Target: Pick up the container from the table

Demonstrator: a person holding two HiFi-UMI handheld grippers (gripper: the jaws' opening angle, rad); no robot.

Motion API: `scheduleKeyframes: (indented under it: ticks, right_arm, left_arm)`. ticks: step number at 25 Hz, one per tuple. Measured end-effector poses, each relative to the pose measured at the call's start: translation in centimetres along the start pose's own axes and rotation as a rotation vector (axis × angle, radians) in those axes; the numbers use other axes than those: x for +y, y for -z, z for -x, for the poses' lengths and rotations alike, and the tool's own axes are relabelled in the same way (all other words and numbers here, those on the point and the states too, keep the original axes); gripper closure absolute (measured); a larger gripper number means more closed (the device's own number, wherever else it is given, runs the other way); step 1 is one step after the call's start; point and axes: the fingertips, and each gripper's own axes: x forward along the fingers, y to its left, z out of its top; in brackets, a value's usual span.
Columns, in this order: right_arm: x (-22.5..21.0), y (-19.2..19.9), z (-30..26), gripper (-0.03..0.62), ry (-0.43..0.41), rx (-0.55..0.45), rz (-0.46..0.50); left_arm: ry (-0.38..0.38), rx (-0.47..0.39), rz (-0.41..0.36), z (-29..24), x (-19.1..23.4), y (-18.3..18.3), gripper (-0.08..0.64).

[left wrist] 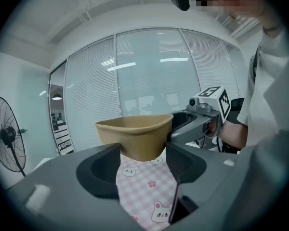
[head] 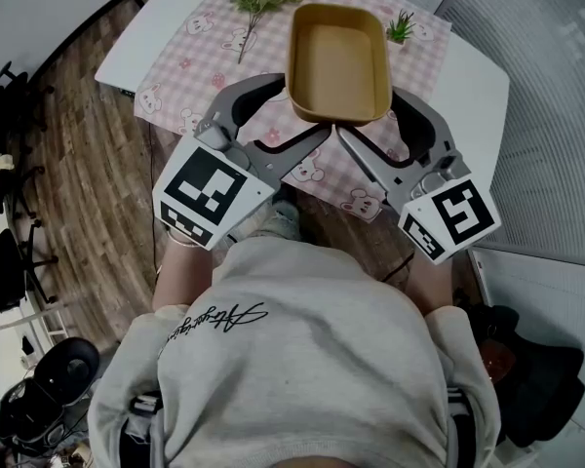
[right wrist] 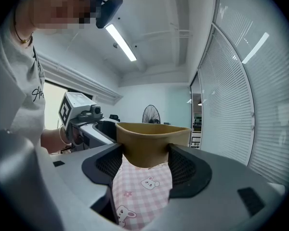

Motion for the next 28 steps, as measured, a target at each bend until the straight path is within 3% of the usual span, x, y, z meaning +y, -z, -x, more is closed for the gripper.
scheduleKeyframes:
  ticks: [28]
  right_arm:
    - [0.41,-0.02,-0.23,0.298,-0.007,-0.01,-0.024]
  left_arm:
    - [-0.004,0.008,-0.003,0.49,0.1,0.08,0.272]
